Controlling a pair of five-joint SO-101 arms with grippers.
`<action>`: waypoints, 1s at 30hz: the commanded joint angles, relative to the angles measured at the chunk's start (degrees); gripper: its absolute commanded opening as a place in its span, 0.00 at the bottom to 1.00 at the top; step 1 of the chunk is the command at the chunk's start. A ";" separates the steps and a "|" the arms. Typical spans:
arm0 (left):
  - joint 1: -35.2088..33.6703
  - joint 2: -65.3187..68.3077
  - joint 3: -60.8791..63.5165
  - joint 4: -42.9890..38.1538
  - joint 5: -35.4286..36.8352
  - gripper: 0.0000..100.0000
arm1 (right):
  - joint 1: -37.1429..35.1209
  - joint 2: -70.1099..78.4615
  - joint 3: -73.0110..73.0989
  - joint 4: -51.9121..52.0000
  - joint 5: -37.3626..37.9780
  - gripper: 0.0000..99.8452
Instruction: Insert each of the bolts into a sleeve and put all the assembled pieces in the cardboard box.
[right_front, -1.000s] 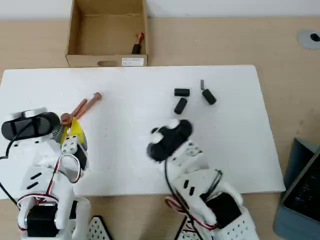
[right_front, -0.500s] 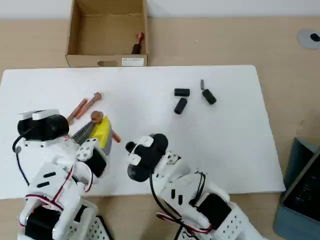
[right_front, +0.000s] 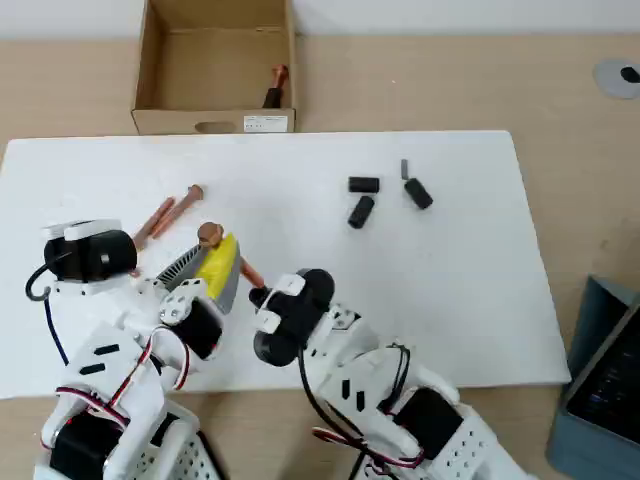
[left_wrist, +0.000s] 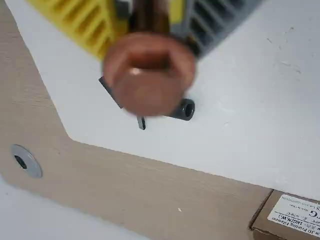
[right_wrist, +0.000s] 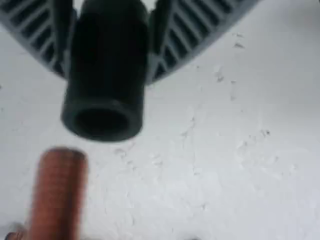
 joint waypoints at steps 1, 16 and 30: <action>0.53 -0.57 -2.90 -1.14 0.18 0.00 | -0.40 -8.57 -4.44 -1.49 -0.35 0.01; 0.62 -0.48 -0.70 -1.05 0.18 0.00 | 2.51 -8.48 -7.08 -1.49 -0.18 0.01; 9.23 -0.40 6.51 -1.05 -0.18 0.00 | 2.42 -8.48 -7.08 -1.41 -0.09 0.01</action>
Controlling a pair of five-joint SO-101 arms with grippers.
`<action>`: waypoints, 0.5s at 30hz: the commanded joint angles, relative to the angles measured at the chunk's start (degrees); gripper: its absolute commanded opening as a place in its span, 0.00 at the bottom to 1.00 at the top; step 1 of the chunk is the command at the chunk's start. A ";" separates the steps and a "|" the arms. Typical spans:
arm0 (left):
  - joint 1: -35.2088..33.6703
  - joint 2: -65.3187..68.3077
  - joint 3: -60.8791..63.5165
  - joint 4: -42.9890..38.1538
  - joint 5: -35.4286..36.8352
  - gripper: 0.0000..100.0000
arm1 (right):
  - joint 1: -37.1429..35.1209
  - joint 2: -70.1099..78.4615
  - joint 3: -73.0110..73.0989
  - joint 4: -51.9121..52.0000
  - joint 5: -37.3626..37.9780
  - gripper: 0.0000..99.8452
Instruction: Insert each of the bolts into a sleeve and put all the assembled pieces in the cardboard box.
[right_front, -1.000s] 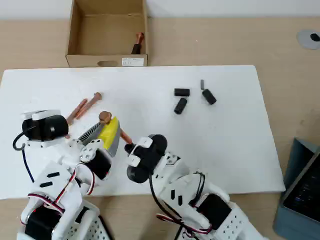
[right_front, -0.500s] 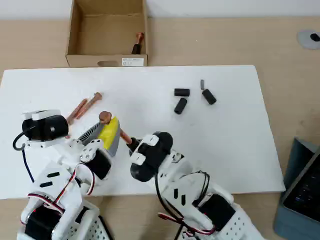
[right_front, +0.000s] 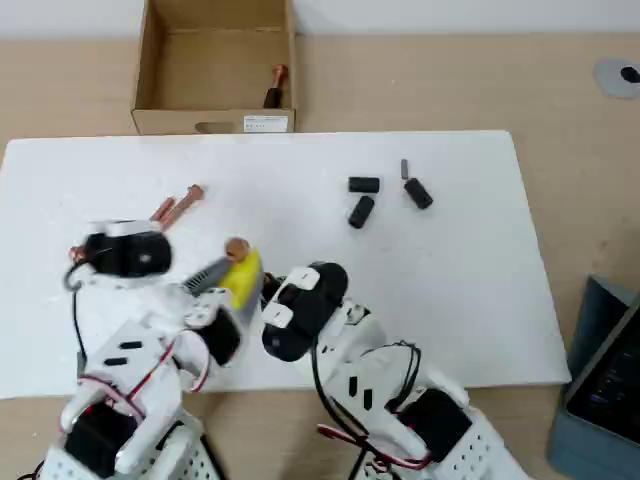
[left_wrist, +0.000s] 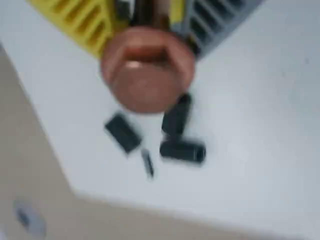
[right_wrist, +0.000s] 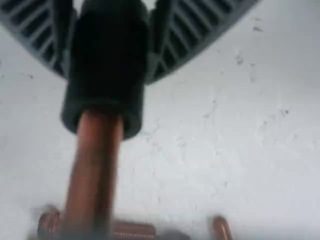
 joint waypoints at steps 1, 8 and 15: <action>2.46 -0.04 1.23 -0.88 -0.70 0.00 | 0.48 -8.48 -3.91 -1.49 -0.09 0.01; 4.57 -0.04 4.48 -0.88 -6.95 0.00 | 0.48 -8.48 -3.91 -1.49 -0.09 0.01; 2.46 0.04 2.73 0.44 -6.86 0.13 | 0.48 -8.48 -3.56 -1.41 -0.09 0.01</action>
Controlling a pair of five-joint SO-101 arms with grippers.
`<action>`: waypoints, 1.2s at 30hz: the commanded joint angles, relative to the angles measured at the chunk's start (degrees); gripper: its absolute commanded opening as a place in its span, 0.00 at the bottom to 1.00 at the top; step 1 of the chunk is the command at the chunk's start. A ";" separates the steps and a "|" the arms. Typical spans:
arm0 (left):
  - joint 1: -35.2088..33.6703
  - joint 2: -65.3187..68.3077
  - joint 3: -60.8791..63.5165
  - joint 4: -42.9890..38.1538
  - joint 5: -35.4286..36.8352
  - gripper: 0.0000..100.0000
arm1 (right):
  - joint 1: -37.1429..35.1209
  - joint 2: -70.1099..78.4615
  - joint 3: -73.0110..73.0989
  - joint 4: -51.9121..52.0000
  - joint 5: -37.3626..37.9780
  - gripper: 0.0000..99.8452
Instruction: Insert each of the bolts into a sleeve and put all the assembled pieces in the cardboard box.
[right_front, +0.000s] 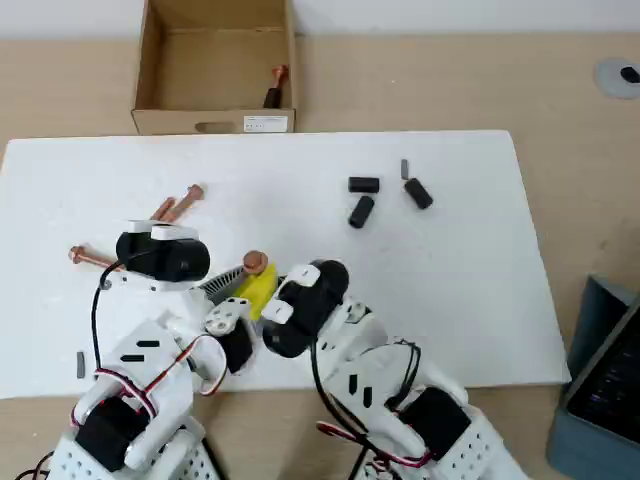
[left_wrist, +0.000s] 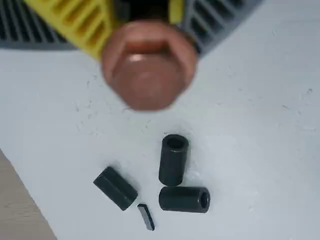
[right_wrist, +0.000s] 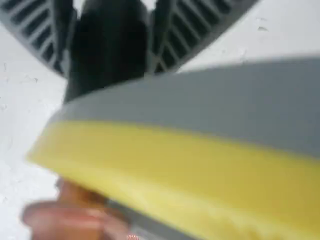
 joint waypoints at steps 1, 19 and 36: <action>-1.76 0.13 -2.02 1.14 -0.97 0.17 | 0.13 -8.48 -3.56 -1.41 0.00 0.01; -11.16 0.04 -16.62 7.38 -4.66 0.13 | 0.31 -8.48 -1.63 -1.23 0.00 0.01; -36.84 -0.13 7.82 7.38 -14.33 0.00 | 11.65 -4.53 -9.45 8.62 -6.42 0.01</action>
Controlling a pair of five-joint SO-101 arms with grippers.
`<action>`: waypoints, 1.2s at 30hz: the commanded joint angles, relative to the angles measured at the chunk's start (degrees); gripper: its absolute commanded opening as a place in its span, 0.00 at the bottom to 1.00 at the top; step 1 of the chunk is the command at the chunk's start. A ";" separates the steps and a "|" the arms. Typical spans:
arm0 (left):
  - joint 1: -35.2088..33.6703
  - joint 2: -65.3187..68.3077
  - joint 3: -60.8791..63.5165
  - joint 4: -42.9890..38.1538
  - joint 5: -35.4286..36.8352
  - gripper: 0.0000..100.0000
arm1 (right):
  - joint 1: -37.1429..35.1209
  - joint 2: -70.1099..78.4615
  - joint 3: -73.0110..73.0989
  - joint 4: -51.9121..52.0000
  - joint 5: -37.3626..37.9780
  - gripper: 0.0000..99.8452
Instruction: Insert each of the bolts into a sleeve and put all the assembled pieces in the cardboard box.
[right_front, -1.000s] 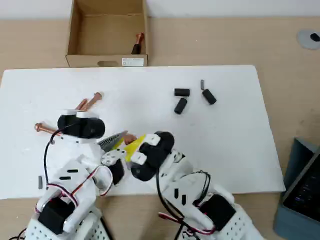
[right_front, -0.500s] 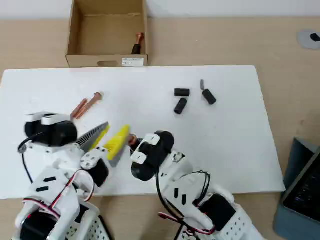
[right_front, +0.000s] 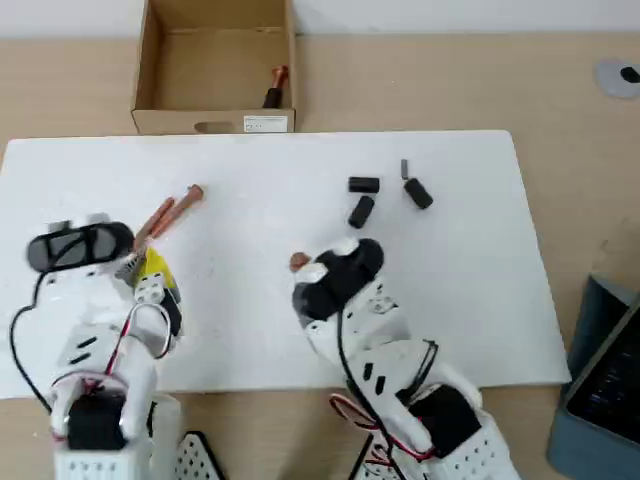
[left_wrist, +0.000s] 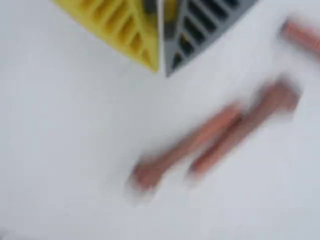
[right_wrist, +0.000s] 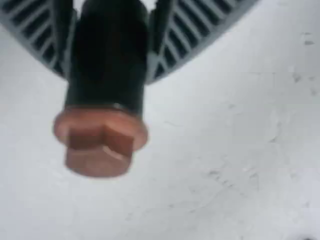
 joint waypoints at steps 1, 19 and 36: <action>-1.23 -0.48 6.59 -0.35 -0.35 0.00 | 1.36 -2.77 -8.40 0.70 -0.62 0.01; -1.23 -0.48 14.15 -0.35 -0.35 0.00 | 1.63 57.10 -45.76 -13.45 -0.70 0.01; -1.32 -0.48 14.15 -0.35 -0.09 0.00 | 11.47 116.70 -98.24 -22.51 2.37 0.01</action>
